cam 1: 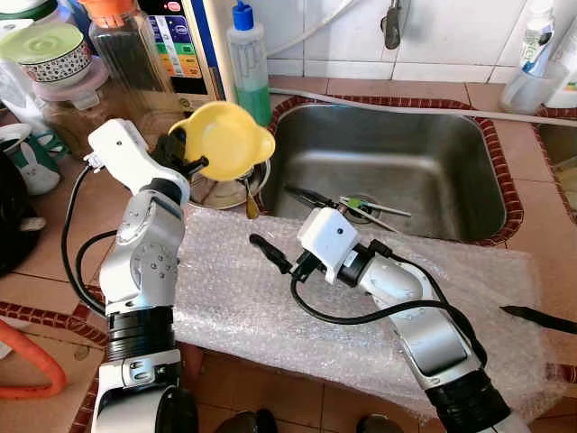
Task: Kitchen organization
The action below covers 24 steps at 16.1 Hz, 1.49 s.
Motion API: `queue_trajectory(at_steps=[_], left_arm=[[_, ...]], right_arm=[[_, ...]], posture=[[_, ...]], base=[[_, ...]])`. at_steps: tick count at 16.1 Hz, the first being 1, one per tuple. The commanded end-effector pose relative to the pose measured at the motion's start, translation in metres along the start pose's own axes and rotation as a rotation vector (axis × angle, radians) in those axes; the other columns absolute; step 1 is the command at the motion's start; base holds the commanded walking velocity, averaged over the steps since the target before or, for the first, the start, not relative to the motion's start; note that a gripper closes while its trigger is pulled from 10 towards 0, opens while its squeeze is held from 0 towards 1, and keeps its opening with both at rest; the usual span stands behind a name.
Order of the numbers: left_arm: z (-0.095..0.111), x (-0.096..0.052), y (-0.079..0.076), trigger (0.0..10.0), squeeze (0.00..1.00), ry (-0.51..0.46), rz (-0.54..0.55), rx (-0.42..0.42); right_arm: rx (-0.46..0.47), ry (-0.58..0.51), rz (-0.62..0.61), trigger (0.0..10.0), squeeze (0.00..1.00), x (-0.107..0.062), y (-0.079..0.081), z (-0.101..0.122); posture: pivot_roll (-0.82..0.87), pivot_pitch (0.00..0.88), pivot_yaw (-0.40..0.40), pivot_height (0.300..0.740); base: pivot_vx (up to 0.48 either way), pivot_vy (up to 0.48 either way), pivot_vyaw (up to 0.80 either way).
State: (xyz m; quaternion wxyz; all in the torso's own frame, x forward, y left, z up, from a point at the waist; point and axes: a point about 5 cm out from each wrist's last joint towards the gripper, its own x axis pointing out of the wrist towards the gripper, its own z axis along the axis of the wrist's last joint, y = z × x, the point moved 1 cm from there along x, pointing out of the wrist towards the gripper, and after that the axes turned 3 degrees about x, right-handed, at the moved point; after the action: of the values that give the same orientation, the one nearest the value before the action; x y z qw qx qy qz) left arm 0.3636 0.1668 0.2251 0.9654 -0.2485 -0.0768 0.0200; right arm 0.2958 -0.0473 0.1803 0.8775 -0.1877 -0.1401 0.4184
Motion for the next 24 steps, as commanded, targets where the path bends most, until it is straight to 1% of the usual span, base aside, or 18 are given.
queue_trajectory(at_steps=[1, 3, 4, 5, 6, 7, 9, 10, 12, 15, 17, 18, 20, 24], left_arm=[[0.013, 0.000, -0.005, 0.0, 0.00, -0.061, -0.035, 0.003], [0.017, -0.001, -0.007, 0.0, 0.00, -0.089, -0.050, 0.049], [0.019, -0.003, -0.013, 0.0, 0.00, -0.112, -0.087, 0.133], [0.018, -0.004, -0.020, 0.0, 0.00, -0.117, -0.119, 0.190], [0.016, -0.007, -0.031, 0.0, 0.00, -0.129, -0.170, 0.253], [0.013, -0.009, -0.035, 0.0, 0.00, -0.131, -0.184, 0.285], [0.005, -0.013, -0.042, 0.0, 0.00, -0.126, -0.195, 0.278], [0.002, -0.016, -0.049, 0.0, 0.00, -0.136, -0.225, 0.307], [-0.001, -0.021, -0.062, 0.0, 0.00, -0.150, -0.285, 0.325], [-0.001, -0.025, -0.073, 0.0, 0.00, -0.178, -0.340, 0.335], [-0.001, -0.026, -0.076, 0.0, 0.00, -0.186, -0.354, 0.333], [-0.002, -0.028, -0.078, 0.0, 0.00, -0.189, -0.368, 0.342], [-0.003, -0.029, -0.080, 0.0, 0.00, -0.189, -0.379, 0.339], [-0.006, -0.031, -0.080, 0.0, 0.00, -0.183, -0.387, 0.344]], right_arm=[[-0.001, -0.012, -0.017, 10.0, 0.00, 0.003, -0.002, 0.002], [-0.001, -0.029, -0.102, 10.0, 0.00, 0.003, -0.014, 0.005], [0.001, -0.052, -0.210, 10.0, 0.00, 0.003, -0.031, 0.010], [-0.001, -0.063, -0.271, 10.0, 0.00, 0.003, -0.042, 0.013], [-0.011, -0.068, -0.334, 10.0, 0.00, 0.002, -0.053, 0.015], [-0.021, -0.068, -0.365, 10.0, 0.00, 0.002, -0.058, 0.016], [-0.032, -0.063, -0.418, 10.0, 0.00, 0.000, -0.068, 0.017], [-0.028, -0.059, -0.443, 10.0, 0.00, 0.001, -0.072, 0.016], [-0.027, -0.048, -0.467, 10.0, 0.00, 0.005, -0.078, 0.014], [-0.025, -0.013, -0.506, 10.0, 0.00, 0.013, -0.086, 0.009], [-0.014, 0.000, -0.515, 10.0, 0.00, 0.016, -0.088, 0.006], [-0.003, 0.007, -0.521, 0.0, 0.00, 0.020, -0.091, 0.004], [0.004, 0.014, -0.521, 0.0, 0.00, 0.025, -0.093, 0.002], [-0.004, 0.006, -0.517, 0.0, 0.00, 0.029, -0.094, 0.002]], posture=[[-0.17, 0.157, 0.113, 0.740], [-0.17, 0.158, 0.112, 0.740], [-0.17, 0.158, 0.111, 0.740], [-0.17, 0.158, 0.111, 0.740], [-0.17, 0.158, 0.111, 0.740], [-0.17, 0.158, 0.111, 0.740], [-0.17, 0.158, 0.112, 0.740], [-0.18, 0.158, 0.113, 0.740], [-0.18, 0.155, 0.111, 0.740], [-0.18, 0.153, 0.111, 0.740], [-0.18, 0.152, 0.110, 0.740], [-0.17, 0.151, 0.109, 0.740], [-0.17, 0.151, 0.106, 0.740], [-0.17, 0.145, 0.106, 0.740]], base=[[0.000, 0.000, 0.00], [0.000, 0.000, 0.00], [0.000, 0.000, 0.00], [0.000, 0.000, 0.00], [0.000, 0.000, 0.00], [0.000, 0.000, 0.00], [0.000, 0.000, 0.00], [0.000, 0.000, 0.00], [0.000, 0.000, 0.00], [0.000, 0.000, 0.00], [0.000, 0.000, 0.00], [0.000, 0.000, 0.00], [0.000, 0.000, 0.00], [0.000, 0.000, 0.00]])
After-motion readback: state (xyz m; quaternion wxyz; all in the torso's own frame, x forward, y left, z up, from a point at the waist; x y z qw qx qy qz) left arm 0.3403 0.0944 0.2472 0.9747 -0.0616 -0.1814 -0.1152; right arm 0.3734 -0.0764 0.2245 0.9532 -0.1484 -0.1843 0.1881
